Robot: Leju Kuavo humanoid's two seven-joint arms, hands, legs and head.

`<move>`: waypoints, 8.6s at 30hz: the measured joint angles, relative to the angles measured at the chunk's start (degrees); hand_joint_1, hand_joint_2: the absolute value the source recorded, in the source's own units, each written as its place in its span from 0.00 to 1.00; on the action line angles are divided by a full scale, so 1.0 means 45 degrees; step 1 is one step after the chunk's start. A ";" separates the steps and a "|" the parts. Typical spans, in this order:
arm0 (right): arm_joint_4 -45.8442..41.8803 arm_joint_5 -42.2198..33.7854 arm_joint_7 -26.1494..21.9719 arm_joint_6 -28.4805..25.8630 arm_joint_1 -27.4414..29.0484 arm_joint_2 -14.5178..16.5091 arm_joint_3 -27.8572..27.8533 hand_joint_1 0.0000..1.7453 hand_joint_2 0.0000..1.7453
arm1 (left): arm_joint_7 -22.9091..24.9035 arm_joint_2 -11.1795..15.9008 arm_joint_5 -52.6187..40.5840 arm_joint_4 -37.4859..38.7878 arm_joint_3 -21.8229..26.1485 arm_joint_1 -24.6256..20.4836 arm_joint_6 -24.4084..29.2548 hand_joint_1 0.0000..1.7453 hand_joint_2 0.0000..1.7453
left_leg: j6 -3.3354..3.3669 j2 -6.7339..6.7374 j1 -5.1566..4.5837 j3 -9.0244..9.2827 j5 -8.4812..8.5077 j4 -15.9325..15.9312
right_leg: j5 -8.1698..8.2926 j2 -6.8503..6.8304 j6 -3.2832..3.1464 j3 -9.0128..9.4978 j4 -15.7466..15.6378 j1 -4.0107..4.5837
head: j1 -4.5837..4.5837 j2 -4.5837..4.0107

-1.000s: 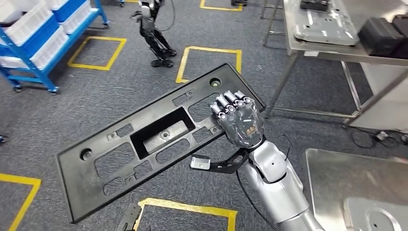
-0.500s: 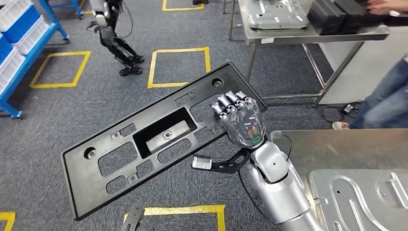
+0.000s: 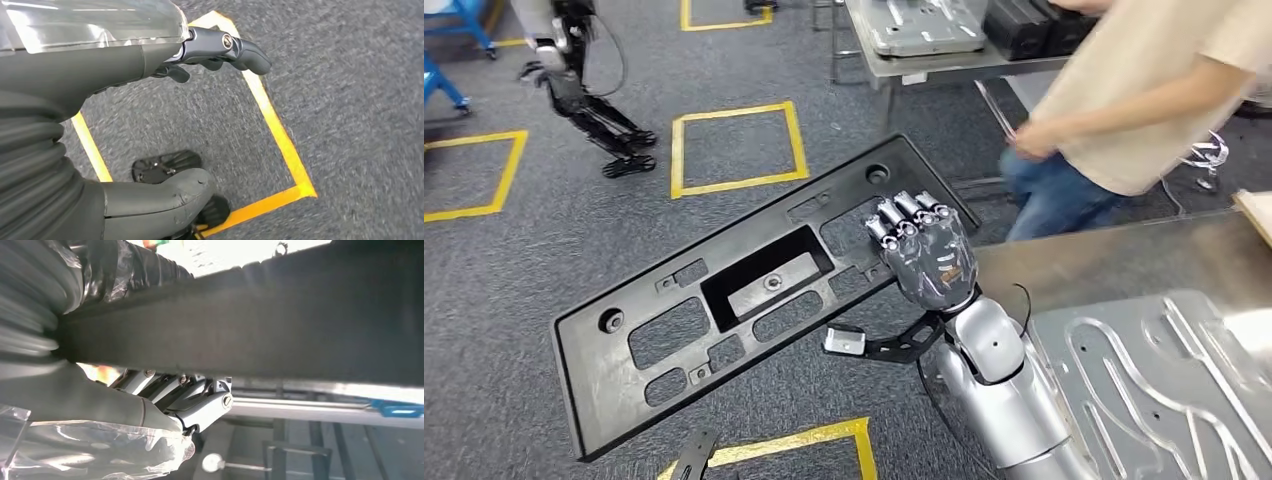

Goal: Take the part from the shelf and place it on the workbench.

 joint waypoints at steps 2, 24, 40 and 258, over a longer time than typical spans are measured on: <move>0.0013 0.0000 -0.0002 0.0002 0.0021 -0.0008 0.0005 1.00 1.00 | -0.0001 0.0007 0.0000 0.0000 0.0004 0.0041 -0.0002 0.00 1.00 | 0.0020 0.0389 -0.0052 -0.0032 -0.0006 0.0022 | -0.0582 -0.0270 0.0024 -0.0554 0.1340 -0.0010 | 0.0006 0.0000; 0.0089 -0.0149 -0.0255 0.0005 -0.0140 0.0069 -0.0006 1.00 1.00 | -0.0010 0.0075 -0.0057 0.0000 0.0005 -0.0056 0.0013 0.00 1.00 | -0.0359 -0.0650 -0.0042 -0.0397 -0.0124 0.0722 | 0.0744 0.0944 -0.0538 0.1108 -0.1531 0.0117 | 0.0001 0.0000; -0.0059 -0.0092 -0.0192 0.0000 -0.0023 0.0085 -0.0268 1.00 1.00 | 0.0063 0.0038 -0.0007 0.0000 0.0010 -0.0096 0.0022 0.00 1.00 | -0.0054 0.1394 -0.0216 -0.0221 -0.0118 0.0342 | 0.0566 -0.1244 -0.0332 0.1347 -0.1667 0.0311 | 0.0090 0.0000; -0.0062 -0.7658 -0.1814 0.2044 -0.0700 -0.1011 -0.3150 0.00 0.00 | -0.0098 0.0034 -0.0397 0.0000 -0.0566 -0.0082 -0.0325 0.00 0.00 | -0.0171 0.0171 -0.0240 -0.0501 0.0241 0.0391 | 0.0542 -0.0315 -0.0165 0.1341 -0.1458 0.0029 | 0.0182 0.0000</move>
